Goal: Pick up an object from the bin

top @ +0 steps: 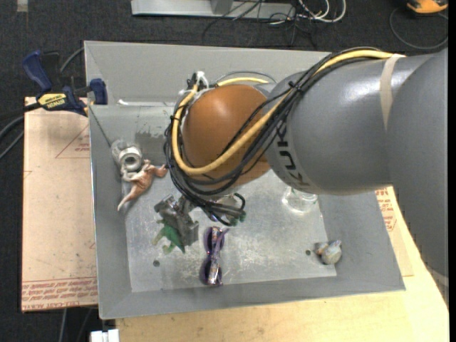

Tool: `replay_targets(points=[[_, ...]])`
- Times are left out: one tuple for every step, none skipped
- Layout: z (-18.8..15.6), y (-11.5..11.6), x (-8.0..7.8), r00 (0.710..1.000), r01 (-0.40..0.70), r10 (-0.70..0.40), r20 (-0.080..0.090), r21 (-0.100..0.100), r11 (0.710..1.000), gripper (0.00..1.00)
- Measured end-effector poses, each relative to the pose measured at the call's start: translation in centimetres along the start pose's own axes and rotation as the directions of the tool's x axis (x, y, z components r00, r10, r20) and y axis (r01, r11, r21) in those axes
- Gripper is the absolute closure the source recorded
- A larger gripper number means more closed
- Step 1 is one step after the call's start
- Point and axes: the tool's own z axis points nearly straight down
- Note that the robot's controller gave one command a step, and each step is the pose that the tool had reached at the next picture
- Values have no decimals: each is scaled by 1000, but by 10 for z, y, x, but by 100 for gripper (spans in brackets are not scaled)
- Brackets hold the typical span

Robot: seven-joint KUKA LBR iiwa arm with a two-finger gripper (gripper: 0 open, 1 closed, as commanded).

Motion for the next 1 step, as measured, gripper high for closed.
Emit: replay_targets(points=[[74, -27, -26, 1000, -5, 5, 15, 4, 1000, 100]])
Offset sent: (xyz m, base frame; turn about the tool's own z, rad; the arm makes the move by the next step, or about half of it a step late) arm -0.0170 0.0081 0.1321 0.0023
